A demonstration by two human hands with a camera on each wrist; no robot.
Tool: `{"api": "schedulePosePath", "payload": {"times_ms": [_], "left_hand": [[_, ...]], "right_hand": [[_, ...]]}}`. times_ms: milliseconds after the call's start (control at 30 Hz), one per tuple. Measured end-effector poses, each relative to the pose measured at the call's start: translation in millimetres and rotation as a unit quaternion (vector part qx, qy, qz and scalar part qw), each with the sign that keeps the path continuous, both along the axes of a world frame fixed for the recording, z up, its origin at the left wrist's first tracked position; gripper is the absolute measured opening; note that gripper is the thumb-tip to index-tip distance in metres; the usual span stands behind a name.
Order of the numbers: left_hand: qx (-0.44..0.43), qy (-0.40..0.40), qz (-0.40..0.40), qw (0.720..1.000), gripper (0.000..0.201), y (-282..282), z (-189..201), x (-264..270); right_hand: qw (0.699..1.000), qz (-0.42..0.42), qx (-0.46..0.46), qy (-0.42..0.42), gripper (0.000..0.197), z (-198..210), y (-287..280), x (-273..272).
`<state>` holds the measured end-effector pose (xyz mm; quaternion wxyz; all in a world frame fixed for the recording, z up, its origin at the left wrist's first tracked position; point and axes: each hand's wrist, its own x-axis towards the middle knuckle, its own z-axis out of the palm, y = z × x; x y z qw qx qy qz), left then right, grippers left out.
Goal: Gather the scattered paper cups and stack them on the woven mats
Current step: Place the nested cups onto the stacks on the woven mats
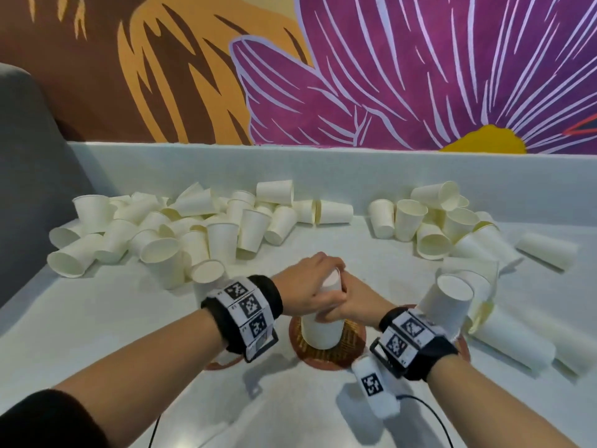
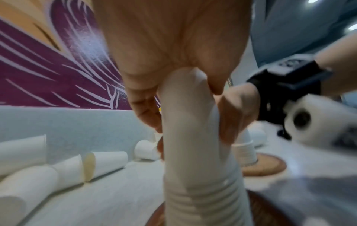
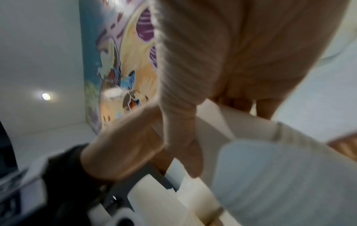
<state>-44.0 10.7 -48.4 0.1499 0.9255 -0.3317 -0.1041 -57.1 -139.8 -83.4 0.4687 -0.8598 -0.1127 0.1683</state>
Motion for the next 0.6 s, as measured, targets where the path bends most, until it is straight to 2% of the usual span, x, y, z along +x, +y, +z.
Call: {"api": "schedulePosePath", "payload": {"times_ms": [100, 167, 267, 433, 500, 600], "left_hand": [[-0.029, 0.021, -0.004, 0.999, 0.058, -1.8, -3.8, -4.4], [-0.049, 0.055, 0.011, 0.997, 0.054, -4.6, 5.1, -6.7], [-0.113, 0.089, 0.07, 0.987, 0.049, 1.0, 19.0, -3.5], [-0.205, 0.082, 0.206, 0.953, 0.03, 39.6, 56.0, 13.9], [-0.218, 0.092, 0.247, 0.94, 0.024, 61.0, 71.5, 20.6], [-0.207, 0.099, 0.294, 0.928, 0.021, 90.9, 86.5, 29.3]], "right_hand": [[0.999, 0.013, -0.032, -0.025, 0.061, -23.7, 0.1, 0.8], [0.999, -0.005, -0.029, -0.013, 0.068, -20.9, -1.3, 3.2], [1.0, 0.007, -0.024, -0.003, 0.076, -5.2, -7.7, 2.4], [0.997, -0.027, 0.05, -0.06, 0.082, 46.8, -12.7, 7.9], [0.992, -0.049, 0.062, -0.102, 0.07, 68.2, -4.2, 14.5], [0.985, -0.059, 0.029, -0.157, 0.029, 93.4, 20.9, 27.4]]}}
